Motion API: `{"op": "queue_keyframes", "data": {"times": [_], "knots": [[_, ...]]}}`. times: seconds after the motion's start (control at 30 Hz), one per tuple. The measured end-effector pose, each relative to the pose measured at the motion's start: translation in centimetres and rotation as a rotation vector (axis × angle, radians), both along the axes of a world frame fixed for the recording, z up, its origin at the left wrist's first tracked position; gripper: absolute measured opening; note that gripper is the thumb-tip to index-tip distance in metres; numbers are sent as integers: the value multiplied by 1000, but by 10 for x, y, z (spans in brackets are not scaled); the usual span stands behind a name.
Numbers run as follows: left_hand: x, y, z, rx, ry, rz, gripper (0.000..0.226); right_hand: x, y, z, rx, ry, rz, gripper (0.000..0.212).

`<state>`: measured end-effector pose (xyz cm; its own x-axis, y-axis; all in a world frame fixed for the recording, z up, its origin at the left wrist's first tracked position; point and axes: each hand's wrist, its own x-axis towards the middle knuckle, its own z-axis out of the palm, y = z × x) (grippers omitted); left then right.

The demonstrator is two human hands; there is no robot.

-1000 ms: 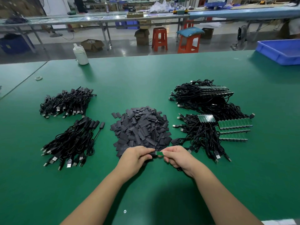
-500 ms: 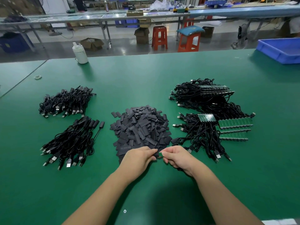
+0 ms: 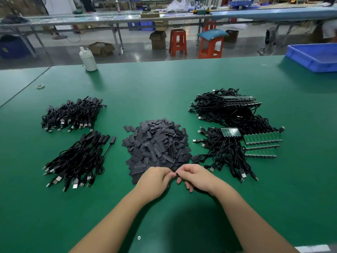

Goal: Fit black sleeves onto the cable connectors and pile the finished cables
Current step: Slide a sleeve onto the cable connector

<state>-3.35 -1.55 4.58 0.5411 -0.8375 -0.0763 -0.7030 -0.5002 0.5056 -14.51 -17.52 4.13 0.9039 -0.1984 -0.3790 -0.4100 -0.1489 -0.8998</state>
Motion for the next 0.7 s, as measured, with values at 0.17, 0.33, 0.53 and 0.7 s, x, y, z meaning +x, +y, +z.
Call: {"op": "queue_keyframes", "data": {"times": [0.17, 0.33, 0.53, 0.7], "knots": [[-2, 2, 5, -111, 213, 58, 23, -2, 3, 11, -471, -3, 174, 18], [0, 7, 6, -103, -243, -154, 30, -1, 3, 18, -556, 24, 202, 38], [-5, 9, 13, -275, -254, -231, 29, -5, -1, 27, -396, 18, 185, 27], [-10, 7, 13, -270, -294, -261, 26, -8, 2, 27, -308, 28, 130, 26]]}}
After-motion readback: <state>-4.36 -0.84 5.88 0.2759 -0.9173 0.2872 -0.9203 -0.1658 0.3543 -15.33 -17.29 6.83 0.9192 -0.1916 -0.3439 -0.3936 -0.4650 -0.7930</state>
